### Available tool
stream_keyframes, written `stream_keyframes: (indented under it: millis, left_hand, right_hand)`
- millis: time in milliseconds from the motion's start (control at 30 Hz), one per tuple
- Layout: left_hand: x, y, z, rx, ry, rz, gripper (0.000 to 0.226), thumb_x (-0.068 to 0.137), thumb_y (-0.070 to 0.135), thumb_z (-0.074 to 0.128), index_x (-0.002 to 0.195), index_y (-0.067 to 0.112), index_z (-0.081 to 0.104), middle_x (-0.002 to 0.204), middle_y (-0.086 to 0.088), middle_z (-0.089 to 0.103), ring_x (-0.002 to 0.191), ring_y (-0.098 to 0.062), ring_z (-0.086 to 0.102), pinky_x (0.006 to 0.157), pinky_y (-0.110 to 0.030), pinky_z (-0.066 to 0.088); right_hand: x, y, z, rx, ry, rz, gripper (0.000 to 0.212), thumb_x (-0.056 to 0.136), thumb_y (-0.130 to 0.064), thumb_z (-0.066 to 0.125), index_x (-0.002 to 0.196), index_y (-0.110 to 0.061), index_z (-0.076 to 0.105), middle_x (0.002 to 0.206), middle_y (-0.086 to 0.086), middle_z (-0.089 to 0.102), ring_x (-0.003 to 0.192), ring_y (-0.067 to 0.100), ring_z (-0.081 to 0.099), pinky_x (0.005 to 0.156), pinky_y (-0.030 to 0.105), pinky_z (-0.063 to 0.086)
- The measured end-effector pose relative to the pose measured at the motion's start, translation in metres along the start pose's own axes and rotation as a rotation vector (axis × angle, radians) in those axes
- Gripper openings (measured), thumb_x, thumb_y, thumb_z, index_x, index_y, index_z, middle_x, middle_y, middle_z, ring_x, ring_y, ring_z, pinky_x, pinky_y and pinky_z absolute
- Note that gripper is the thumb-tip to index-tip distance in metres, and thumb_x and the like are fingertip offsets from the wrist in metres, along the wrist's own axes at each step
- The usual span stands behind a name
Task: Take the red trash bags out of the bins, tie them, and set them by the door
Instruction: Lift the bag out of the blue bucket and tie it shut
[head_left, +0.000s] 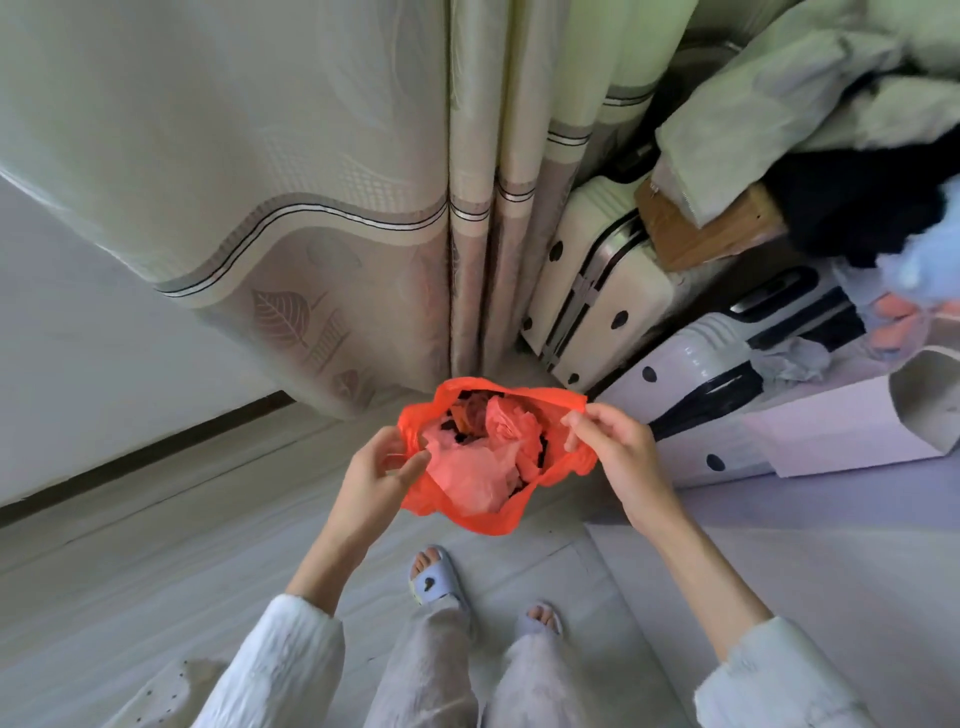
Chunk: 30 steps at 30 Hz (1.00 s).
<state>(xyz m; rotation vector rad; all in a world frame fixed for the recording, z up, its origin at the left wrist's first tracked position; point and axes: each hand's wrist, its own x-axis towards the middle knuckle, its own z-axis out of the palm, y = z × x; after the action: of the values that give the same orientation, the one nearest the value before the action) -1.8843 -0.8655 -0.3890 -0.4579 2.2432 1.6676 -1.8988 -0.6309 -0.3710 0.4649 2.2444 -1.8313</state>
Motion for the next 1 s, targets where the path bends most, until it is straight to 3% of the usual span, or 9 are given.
stream_keyframes:
  millis: [133,200,333,433,600,667,800,900,1000]
  left_hand:
    - [-0.033,0.003,-0.001,0.089,0.087,0.091,0.006,0.086,0.011,0.058,0.088,0.010,0.063,0.090,-0.008,0.069,0.084,-0.020,0.064,0.075,-0.029,0.048]
    - [-0.054,0.001,0.004,0.128,0.147,0.132,0.006,0.086,0.012,0.059,0.088,0.009,0.063,0.088,-0.007,0.070,0.084,-0.020,0.064,0.077,-0.029,0.048]
    - [-0.101,-0.019,0.022,0.268,0.279,0.201,0.007,0.083,0.014,0.062,0.089,0.012,0.066,0.081,-0.001,0.068,0.079,-0.015,0.063,0.074,-0.024,0.042]
    - [-0.127,-0.048,0.042,0.349,0.312,0.198,0.011,0.083,0.015,0.062,0.090,0.009,0.066,0.081,-0.004,0.068,0.079,-0.017,0.062,0.075,-0.025,0.042]
    - [-0.147,-0.105,0.073,0.468,0.271,0.143,0.010,0.084,0.014,0.060,0.084,0.005,0.064,0.084,-0.008,0.062,0.079,-0.024,0.057,0.072,-0.027,0.039]
    - [-0.153,-0.130,0.081,0.464,0.226,0.134,0.010,0.084,0.012,0.061,0.082,0.002,0.064,0.087,-0.007,0.054,0.084,-0.025,0.057,0.077,-0.030,0.045]
    - [-0.155,-0.186,0.091,0.410,0.132,0.118,0.010,0.084,0.010,0.061,0.087,0.001,0.065,0.102,-0.006,0.053,0.100,-0.027,0.057,0.086,-0.032,0.047]
    - [-0.141,-0.239,0.099,0.417,0.130,0.152,0.012,0.085,0.016,0.061,0.088,0.005,0.065,0.129,-0.009,0.048,0.117,-0.026,0.049,0.090,-0.027,0.039]
    - [-0.118,-0.298,0.108,0.438,0.063,0.191,0.012,0.086,0.021,0.059,0.090,0.010,0.063,0.135,-0.004,0.049,0.120,-0.021,0.049,0.090,-0.024,0.035]
  right_hand:
    - [-0.038,-0.004,-0.024,0.004,0.002,-0.049,0.018,0.089,-0.014,0.056,0.074,-0.016,0.066,0.064,0.002,0.061,0.057,-0.002,0.054,0.059,0.007,0.041]
    - [-0.060,0.000,-0.036,-0.013,0.003,-0.101,0.017,0.088,-0.013,0.057,0.075,-0.017,0.067,0.066,-0.002,0.064,0.059,-0.004,0.057,0.061,0.005,0.042]
    - [-0.099,0.034,-0.058,-0.215,0.092,-0.216,0.012,0.085,-0.010,0.061,0.086,-0.001,0.069,0.088,0.004,0.062,0.079,0.008,0.057,0.068,0.002,0.038]
    - [-0.121,0.074,-0.073,-0.317,0.136,-0.290,0.013,0.084,-0.009,0.063,0.089,0.002,0.069,0.102,0.003,0.052,0.084,0.001,0.052,0.070,-0.002,0.036]
    - [-0.143,0.148,-0.069,-0.347,0.063,-0.231,0.014,0.085,-0.012,0.063,0.088,-0.002,0.071,0.115,0.003,0.055,0.103,0.015,0.055,0.089,0.024,0.045]
    - [-0.149,0.176,-0.058,-0.280,0.025,-0.181,0.012,0.085,-0.012,0.062,0.087,-0.003,0.070,0.112,0.003,0.061,0.102,0.016,0.059,0.087,0.020,0.045]
    - [-0.158,0.232,-0.032,-0.160,0.006,-0.110,0.011,0.086,-0.012,0.062,0.092,-0.006,0.070,0.108,0.004,0.066,0.097,0.009,0.059,0.077,-0.001,0.041]
    - [-0.155,0.281,-0.012,-0.092,0.020,-0.074,0.007,0.085,-0.014,0.063,0.090,-0.013,0.068,0.100,0.001,0.068,0.096,0.010,0.061,0.080,0.004,0.043]
    - [-0.140,0.336,0.011,-0.099,0.033,-0.080,0.005,0.085,-0.013,0.063,0.085,-0.016,0.067,0.092,-0.003,0.066,0.091,0.010,0.061,0.077,0.003,0.043]
